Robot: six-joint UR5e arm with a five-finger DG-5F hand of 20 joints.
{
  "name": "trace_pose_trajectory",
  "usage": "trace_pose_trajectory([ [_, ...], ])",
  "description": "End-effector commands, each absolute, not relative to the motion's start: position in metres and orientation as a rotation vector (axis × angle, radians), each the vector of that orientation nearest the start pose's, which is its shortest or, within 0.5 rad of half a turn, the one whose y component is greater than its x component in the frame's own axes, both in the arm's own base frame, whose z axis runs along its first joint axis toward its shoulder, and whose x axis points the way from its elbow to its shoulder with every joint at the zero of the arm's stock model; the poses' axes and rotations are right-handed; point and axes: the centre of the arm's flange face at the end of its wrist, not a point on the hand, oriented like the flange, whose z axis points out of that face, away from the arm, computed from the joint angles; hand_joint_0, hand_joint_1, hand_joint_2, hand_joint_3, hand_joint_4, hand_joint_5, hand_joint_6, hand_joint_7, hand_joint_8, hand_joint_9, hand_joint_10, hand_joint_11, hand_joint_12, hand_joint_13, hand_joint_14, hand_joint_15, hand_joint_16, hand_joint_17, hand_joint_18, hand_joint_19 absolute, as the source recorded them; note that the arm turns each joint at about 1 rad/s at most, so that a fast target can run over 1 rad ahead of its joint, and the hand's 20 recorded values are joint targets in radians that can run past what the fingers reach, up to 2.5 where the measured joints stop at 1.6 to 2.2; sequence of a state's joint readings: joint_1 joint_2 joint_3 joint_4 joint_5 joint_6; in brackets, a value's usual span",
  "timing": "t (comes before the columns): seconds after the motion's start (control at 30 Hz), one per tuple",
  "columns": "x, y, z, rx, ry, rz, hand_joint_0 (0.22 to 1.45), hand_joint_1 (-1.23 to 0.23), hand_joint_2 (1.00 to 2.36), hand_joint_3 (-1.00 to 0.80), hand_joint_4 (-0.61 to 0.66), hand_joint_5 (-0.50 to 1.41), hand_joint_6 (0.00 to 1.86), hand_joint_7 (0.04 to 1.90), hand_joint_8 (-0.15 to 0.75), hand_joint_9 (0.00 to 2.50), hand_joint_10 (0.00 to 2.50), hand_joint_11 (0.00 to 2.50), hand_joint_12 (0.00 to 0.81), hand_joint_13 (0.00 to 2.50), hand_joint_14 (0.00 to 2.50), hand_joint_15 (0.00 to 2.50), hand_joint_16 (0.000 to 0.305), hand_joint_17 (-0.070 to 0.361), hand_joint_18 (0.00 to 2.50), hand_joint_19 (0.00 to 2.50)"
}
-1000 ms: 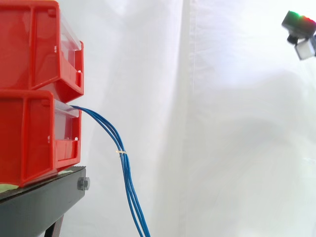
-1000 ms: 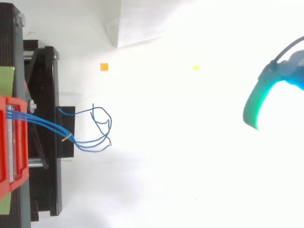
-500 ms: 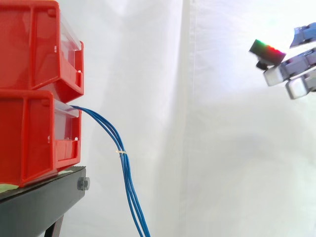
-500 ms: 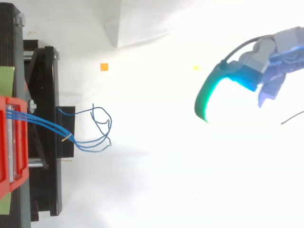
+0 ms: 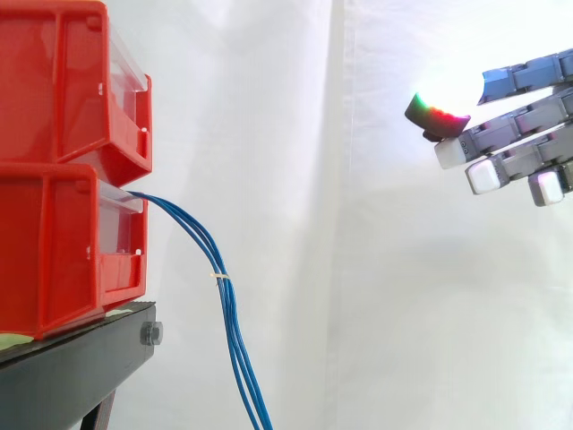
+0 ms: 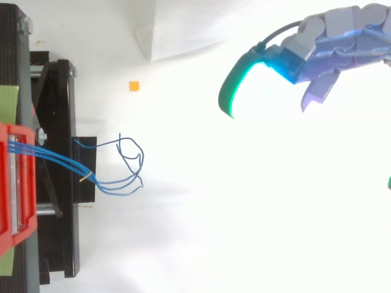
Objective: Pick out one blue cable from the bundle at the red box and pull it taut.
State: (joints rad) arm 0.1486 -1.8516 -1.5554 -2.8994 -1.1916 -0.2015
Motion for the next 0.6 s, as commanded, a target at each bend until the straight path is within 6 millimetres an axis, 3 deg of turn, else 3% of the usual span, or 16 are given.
trace_pose_trajectory([
  [0.0, 0.608, -0.078, 0.358, 1.184, 1.170, 0.809, 0.48, -0.59, 1.00, -0.50, 0.18, -0.24, 0.50, 0.83, 0.262, 0.33, 0.02, 0.55, 0.332, 0.50, 0.02, 0.50, 0.041, 0.092, 0.49, 0.80],
  [0.23, 0.622, -0.070, 0.327, 1.193, 1.191, 0.796, 0.48, -0.59, 1.00, -0.50, 0.19, -0.24, 0.50, 0.83, 0.261, 0.33, 0.02, 0.54, 0.329, 0.50, 0.02, 0.50, 0.041, 0.092, 0.49, 0.80],
  [0.4, 0.629, -0.066, 0.319, 1.187, 1.166, 0.799, 0.48, -0.61, 1.00, -0.50, 0.18, -0.24, 0.50, 0.83, 0.261, 0.33, 0.02, 0.55, 0.329, 0.50, 0.02, 0.50, 0.041, 0.091, 0.49, 0.79],
  [0.57, 0.637, -0.059, 0.299, 1.196, 1.174, 0.786, 0.49, -0.65, 1.00, -0.50, 0.17, -0.25, 0.50, 0.83, 0.255, 0.33, 0.02, 0.54, 0.324, 0.50, 0.02, 0.50, 0.040, 0.090, 0.49, 0.79],
])
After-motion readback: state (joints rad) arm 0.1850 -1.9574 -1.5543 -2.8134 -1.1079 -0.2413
